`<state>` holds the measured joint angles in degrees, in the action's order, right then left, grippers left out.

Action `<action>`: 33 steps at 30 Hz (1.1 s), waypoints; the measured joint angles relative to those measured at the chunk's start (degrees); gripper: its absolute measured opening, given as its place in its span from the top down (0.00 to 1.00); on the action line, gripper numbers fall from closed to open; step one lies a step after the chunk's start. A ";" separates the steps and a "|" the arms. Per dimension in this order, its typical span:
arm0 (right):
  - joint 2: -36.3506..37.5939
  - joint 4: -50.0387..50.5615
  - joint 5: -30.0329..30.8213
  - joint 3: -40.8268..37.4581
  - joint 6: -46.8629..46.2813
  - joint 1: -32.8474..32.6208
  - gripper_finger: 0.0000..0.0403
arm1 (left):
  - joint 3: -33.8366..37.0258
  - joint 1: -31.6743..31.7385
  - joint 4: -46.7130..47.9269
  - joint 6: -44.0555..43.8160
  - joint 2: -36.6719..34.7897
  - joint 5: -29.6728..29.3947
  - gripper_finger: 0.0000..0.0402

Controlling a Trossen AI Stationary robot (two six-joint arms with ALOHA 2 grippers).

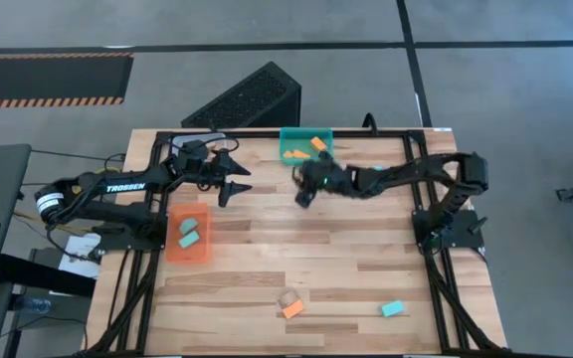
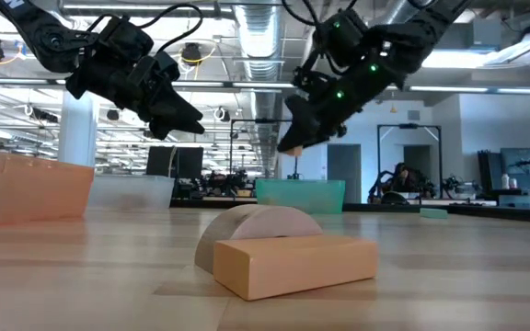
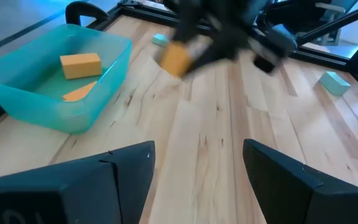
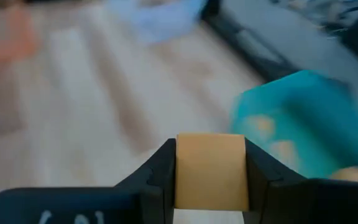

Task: Sort & place blocks by color
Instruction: Put the yellow block into the green bin

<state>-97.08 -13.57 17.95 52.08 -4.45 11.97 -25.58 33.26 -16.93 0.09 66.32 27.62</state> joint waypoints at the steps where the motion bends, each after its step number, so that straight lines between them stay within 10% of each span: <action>1: 0.58 0.14 -0.01 0.62 0.91 1.67 0.69 | 0.00 0.00 0.00 -0.10 0.00 0.00 0.43; 15: -7.76 10.00 -12.09 12.04 -0.53 22.71 0.69 | 0.02 0.01 2.23 -0.62 0.02 -0.31 0.43; 25: -10.11 19.40 -15.23 14.02 -1.55 25.70 0.69 | 0.02 0.37 2.47 0.93 0.02 -1.40 0.43; 33: -10.11 24.48 -15.22 14.02 -1.58 24.71 0.43 | 0.02 0.48 2.49 1.19 0.02 -1.55 0.43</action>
<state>-107.20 10.91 2.72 66.11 -6.02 36.69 -25.56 33.74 -14.44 1.28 66.35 26.07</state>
